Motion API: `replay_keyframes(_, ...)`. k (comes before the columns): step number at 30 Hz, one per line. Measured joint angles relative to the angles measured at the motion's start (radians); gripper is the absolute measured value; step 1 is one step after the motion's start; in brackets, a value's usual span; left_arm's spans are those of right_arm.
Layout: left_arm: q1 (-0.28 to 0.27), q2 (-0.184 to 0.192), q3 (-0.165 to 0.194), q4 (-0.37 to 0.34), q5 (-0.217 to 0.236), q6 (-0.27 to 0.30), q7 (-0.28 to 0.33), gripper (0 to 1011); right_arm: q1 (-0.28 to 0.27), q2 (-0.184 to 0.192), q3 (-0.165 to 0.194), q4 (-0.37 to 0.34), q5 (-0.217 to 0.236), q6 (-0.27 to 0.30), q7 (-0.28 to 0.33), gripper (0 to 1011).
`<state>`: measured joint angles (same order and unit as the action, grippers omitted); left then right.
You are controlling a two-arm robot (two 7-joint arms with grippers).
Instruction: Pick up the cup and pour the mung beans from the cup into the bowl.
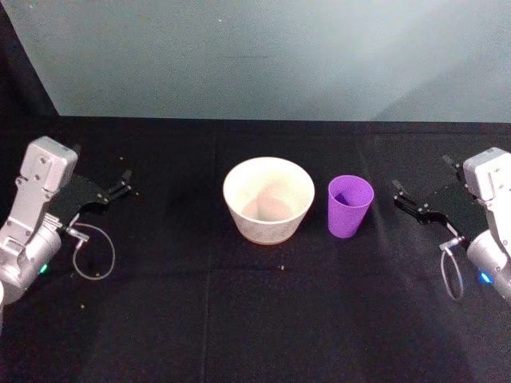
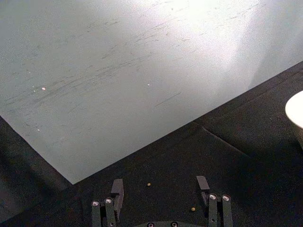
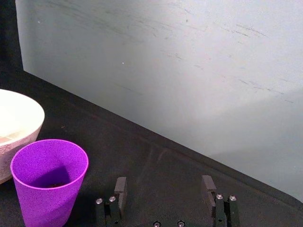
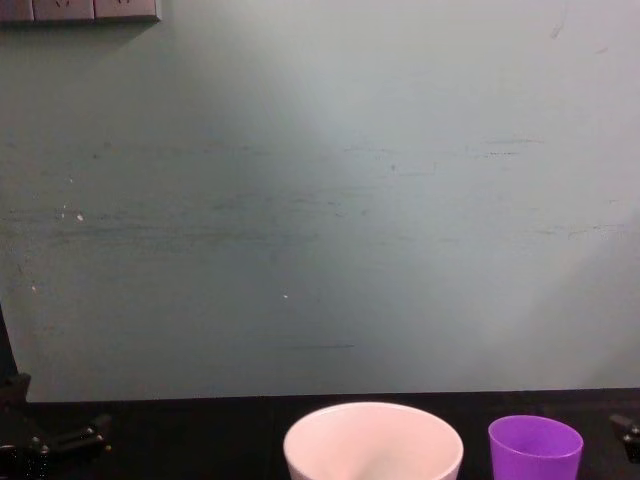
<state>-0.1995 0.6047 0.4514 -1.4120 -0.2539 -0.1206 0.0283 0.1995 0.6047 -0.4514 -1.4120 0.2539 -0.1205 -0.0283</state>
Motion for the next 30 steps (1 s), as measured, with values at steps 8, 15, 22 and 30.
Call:
replay_keyframes(8,0.000,0.000,0.000,0.000,0.000,0.000,0.000,1000,0.000,0.000,0.000,0.000,0.000,0.000,0.000,1003)
replay_keyframes(15,0.000,0.000,0.000,0.000,0.000,0.000,0.000,1000,0.000,0.000,0.000,0.000,0.000,0.000,0.000,1003)
replay_keyframes(22,0.000,0.000,0.000,0.000,0.000,0.000,0.000,1000,0.000,0.000,0.000,0.000,0.000,0.000,0.000,1003)
replay_keyframes(30,0.000,0.000,0.000,0.000,0.000,0.000,0.000,1000,0.000,0.000,0.000,0.000,0.000,0.000,0.000,1003)
